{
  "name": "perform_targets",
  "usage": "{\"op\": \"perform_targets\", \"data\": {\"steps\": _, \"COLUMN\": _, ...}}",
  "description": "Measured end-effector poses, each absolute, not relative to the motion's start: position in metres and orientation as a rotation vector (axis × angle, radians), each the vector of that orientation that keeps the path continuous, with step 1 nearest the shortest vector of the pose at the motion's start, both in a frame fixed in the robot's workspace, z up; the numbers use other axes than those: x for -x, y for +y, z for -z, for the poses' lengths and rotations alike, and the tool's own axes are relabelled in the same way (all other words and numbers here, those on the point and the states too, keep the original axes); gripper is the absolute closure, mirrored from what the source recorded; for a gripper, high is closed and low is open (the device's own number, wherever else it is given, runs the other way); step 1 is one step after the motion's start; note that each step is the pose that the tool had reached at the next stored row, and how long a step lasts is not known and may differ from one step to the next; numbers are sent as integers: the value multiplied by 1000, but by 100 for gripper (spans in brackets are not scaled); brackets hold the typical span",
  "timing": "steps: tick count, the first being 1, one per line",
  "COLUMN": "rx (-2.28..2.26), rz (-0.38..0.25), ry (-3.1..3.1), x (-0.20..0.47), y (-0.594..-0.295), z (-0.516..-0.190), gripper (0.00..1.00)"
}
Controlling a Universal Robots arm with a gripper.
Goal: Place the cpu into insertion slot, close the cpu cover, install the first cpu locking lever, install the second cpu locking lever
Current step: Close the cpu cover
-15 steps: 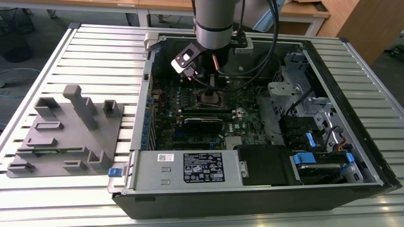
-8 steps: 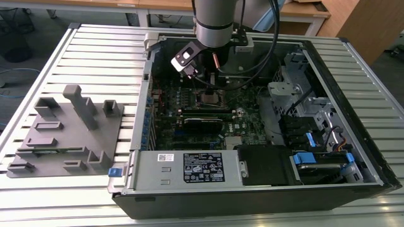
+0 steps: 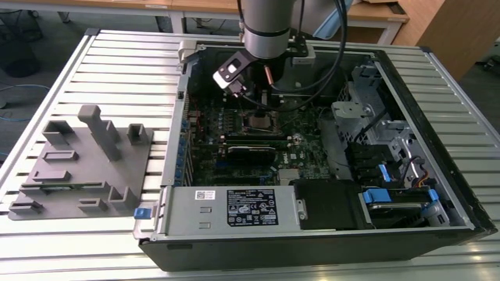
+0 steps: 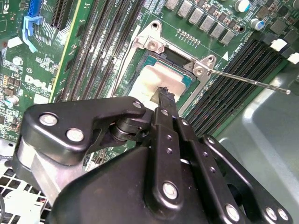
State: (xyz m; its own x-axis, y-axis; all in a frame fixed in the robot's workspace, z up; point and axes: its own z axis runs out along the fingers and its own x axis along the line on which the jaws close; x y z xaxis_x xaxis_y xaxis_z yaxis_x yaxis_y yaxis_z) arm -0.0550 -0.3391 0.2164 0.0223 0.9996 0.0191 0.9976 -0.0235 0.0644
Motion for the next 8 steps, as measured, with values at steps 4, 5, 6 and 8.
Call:
{"op": "perform_targets", "data": {"steps": 4, "rx": -2222, "rz": -91, "ry": 2172, "x": 54, "y": -339, "z": -216, "gripper": 89}}
{"op": "perform_targets", "data": {"steps": 5, "rx": -2222, "rz": -91, "ry": 2172, "x": 54, "y": -339, "z": -216, "gripper": 89}}
{"op": "perform_targets", "data": {"steps": 6, "rx": -2222, "rz": -91, "ry": 2172, "x": 54, "y": -339, "z": -216, "gripper": 89}}
{"op": "perform_targets", "data": {"steps": 8, "rx": -2222, "rz": -91, "ry": 2172, "x": 54, "y": -339, "z": -216, "gripper": 89}}
